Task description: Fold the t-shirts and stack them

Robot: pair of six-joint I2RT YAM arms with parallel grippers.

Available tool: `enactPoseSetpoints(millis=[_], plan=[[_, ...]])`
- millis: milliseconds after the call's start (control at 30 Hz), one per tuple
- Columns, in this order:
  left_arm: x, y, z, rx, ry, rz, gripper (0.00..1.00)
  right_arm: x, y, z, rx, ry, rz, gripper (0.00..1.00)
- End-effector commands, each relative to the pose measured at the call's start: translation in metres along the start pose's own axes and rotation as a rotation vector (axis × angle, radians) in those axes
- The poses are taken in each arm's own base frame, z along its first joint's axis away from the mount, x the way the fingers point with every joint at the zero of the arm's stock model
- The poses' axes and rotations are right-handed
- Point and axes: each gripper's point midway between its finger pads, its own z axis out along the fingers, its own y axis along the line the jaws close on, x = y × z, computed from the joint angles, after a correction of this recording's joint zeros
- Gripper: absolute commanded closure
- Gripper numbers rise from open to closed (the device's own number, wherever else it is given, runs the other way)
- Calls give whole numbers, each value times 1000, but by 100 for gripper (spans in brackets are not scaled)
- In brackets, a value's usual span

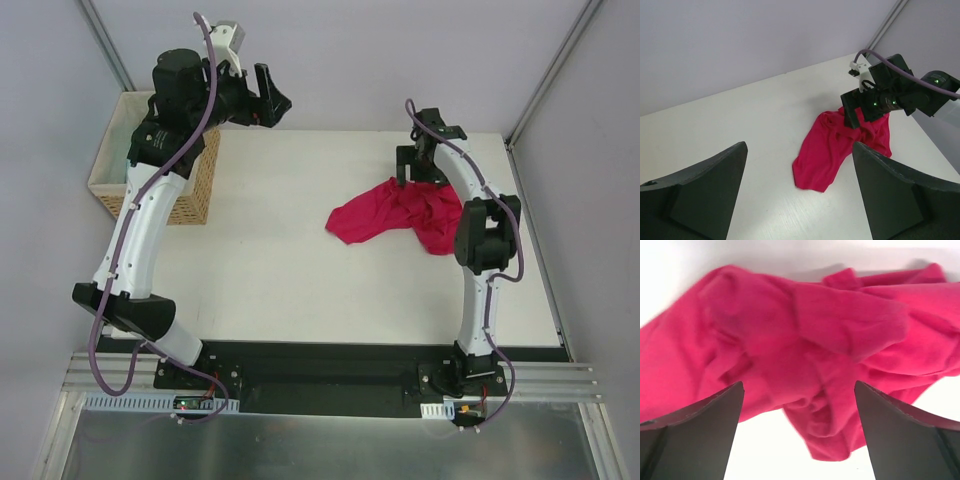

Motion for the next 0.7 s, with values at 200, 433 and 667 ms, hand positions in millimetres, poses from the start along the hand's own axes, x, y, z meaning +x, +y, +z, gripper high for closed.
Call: enactPoseSetpoints(millis=[200, 433, 667], plan=[[3, -3, 12, 29, 5, -44, 19, 6, 76, -65, -376, -33, 93, 1], [144, 17, 49, 28, 401, -261, 38, 33, 102, -52, -390, 61, 14, 29], [269, -28, 73, 237, 716, -198, 40, -4, 79, -88, -289, -108, 30, 10]])
